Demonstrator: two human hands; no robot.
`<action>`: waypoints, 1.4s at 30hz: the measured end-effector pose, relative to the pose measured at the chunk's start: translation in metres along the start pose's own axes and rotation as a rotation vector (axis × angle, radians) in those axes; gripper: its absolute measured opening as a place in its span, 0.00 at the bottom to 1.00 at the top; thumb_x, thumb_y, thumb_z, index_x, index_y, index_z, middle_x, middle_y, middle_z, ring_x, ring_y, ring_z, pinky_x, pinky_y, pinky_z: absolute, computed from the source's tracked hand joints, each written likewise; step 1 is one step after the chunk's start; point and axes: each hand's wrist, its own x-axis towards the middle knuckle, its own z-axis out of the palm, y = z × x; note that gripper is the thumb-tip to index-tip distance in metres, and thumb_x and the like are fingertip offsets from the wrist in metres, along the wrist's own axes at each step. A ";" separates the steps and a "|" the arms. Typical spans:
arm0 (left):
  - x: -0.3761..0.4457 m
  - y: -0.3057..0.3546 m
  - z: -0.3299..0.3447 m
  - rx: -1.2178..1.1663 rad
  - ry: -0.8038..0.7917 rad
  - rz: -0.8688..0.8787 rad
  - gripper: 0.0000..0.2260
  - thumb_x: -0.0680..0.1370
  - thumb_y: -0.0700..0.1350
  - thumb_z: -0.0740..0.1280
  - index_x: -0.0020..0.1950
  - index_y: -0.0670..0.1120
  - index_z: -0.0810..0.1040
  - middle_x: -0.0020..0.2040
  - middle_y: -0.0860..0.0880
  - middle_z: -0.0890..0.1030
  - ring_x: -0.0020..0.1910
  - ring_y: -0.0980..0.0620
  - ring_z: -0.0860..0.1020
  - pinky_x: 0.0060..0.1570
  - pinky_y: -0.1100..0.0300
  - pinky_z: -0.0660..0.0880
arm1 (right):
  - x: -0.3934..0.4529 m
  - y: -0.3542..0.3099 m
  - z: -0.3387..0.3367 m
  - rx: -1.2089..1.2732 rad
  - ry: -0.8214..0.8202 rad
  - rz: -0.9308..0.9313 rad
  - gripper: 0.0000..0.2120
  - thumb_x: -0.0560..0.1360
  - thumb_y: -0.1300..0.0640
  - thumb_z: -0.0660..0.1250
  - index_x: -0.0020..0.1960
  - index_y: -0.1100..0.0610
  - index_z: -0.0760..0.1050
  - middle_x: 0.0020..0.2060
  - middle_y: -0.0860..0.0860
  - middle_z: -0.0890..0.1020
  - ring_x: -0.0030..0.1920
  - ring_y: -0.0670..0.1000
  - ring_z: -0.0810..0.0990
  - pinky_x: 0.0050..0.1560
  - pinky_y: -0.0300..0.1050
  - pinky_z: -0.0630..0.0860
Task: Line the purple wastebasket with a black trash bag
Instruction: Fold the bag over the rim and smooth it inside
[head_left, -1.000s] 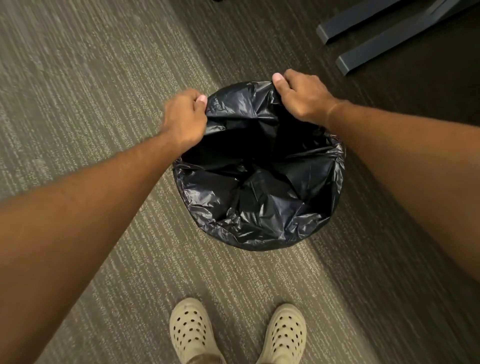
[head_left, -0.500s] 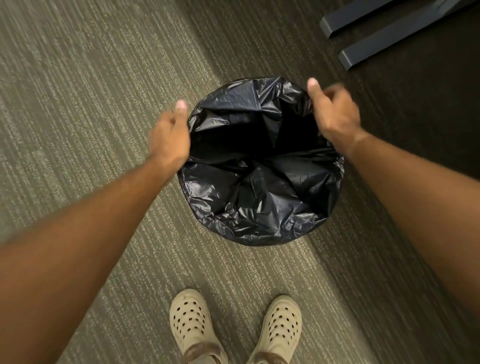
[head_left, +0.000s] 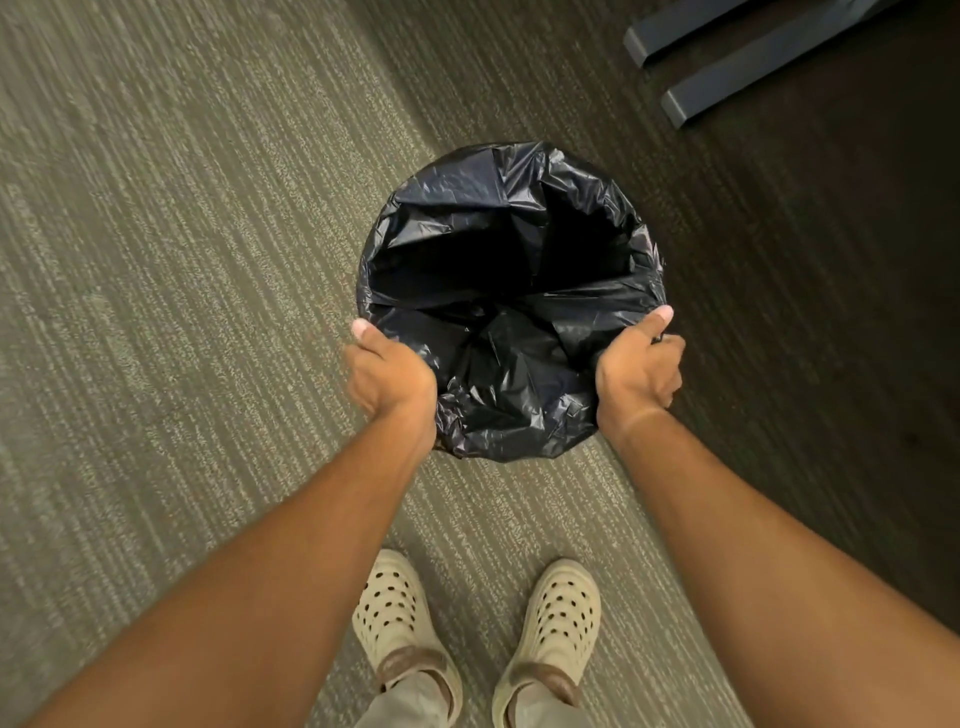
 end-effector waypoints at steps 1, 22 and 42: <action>0.000 0.000 0.002 -0.034 0.010 0.028 0.21 0.84 0.55 0.47 0.58 0.41 0.72 0.56 0.39 0.80 0.48 0.49 0.77 0.52 0.55 0.73 | -0.001 -0.001 0.000 0.025 0.004 -0.016 0.29 0.79 0.35 0.46 0.60 0.56 0.72 0.51 0.56 0.77 0.45 0.55 0.69 0.49 0.49 0.63; 0.022 -0.019 -0.005 0.126 -0.015 0.386 0.15 0.84 0.52 0.53 0.48 0.41 0.68 0.32 0.53 0.69 0.31 0.60 0.68 0.34 0.61 0.58 | 0.008 -0.008 0.121 -1.626 -0.665 -1.249 0.43 0.74 0.30 0.52 0.79 0.48 0.37 0.79 0.58 0.44 0.77 0.64 0.45 0.73 0.68 0.44; 0.016 -0.019 -0.005 0.143 0.036 0.413 0.13 0.84 0.51 0.54 0.46 0.43 0.66 0.31 0.53 0.68 0.29 0.60 0.68 0.29 0.65 0.64 | 0.017 -0.010 0.136 -1.260 -0.590 -1.256 0.23 0.70 0.45 0.66 0.59 0.58 0.77 0.57 0.60 0.81 0.57 0.61 0.80 0.54 0.51 0.75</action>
